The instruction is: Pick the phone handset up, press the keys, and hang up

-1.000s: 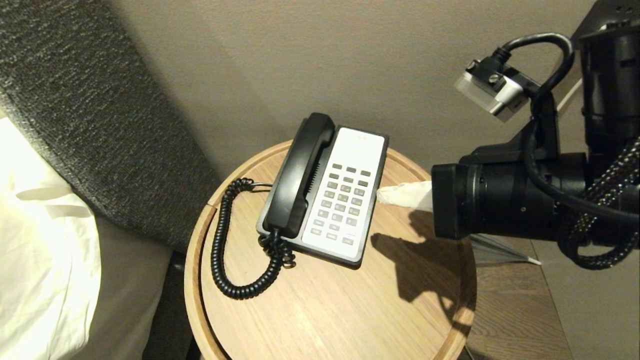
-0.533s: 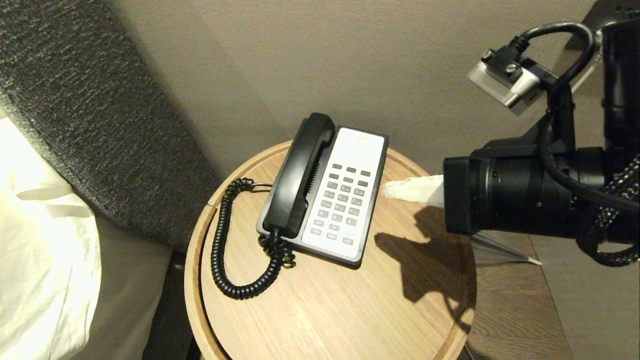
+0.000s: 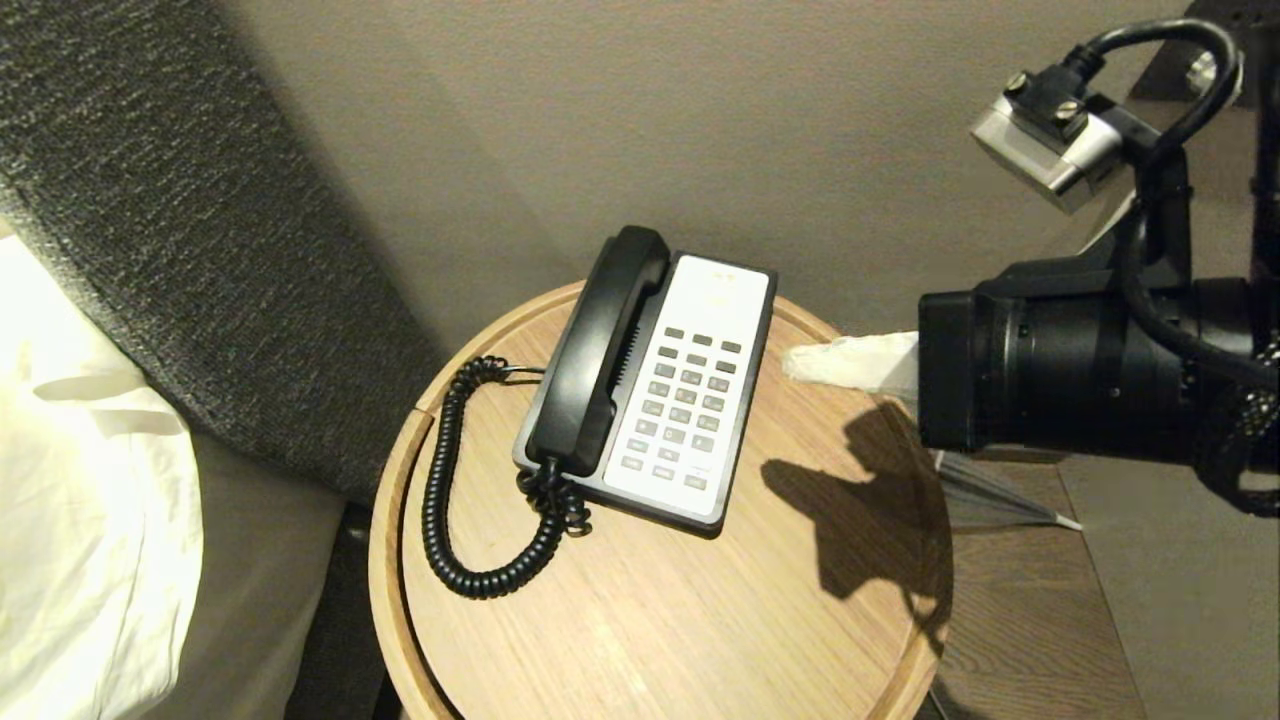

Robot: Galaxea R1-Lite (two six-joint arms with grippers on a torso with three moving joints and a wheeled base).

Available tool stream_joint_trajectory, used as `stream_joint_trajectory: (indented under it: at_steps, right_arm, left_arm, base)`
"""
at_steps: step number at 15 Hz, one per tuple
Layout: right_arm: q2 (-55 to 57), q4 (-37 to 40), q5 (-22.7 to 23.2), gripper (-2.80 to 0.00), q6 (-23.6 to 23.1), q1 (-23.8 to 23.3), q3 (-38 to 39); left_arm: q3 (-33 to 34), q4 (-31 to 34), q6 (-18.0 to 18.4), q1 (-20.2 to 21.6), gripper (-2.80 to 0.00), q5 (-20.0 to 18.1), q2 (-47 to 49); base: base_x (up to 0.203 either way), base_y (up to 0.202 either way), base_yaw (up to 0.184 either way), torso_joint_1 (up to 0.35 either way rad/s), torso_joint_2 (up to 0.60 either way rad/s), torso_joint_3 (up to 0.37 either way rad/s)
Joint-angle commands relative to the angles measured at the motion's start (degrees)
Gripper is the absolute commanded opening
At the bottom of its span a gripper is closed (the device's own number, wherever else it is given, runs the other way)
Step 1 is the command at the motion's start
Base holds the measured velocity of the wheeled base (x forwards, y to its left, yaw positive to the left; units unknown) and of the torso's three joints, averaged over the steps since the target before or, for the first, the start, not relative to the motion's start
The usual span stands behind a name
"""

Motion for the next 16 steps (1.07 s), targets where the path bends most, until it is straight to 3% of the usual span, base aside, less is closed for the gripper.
stream_joint_trajectory:
  at_steps: [1, 8, 13, 16]
  right_arm:
    - [-1.30, 0.06, -0.01, -2.80, 0.18, -1.02, 0.51]
    - [-9.50, 0.87, 0.00, -2.80, 0.24, -4.60, 5.88]
    - [-19.28, 0.25, 1.07, -2.80, -0.27, -21.96, 16.05]
    - [-29.92, 0.19, 7.29, -2.80, -2.39, -35.45, 26.73]
  left_arm:
    - [0.04, 0.00, -0.30, 0.00, -2.80, 0.29, 0.07]
    - [0.04, 0.00, -0.25, 0.00, -2.80, 0.24, 0.07]
    - [0.04, 0.00, -0.25, 0.00, -2.80, 0.24, 0.07]
    - [0.11, 0.00, -0.25, -0.07, -2.80, 0.24, 0.07]
  base:
    - [0.000, 0.000, 0.000, 0.000, 0.00, 0.000]
    - [0.000, 0.000, 0.000, 0.000, 0.00, 0.000]
    - [0.000, 0.000, 0.000, 0.000, 0.00, 0.000]
    - [0.000, 0.000, 0.000, 0.000, 0.00, 0.000]
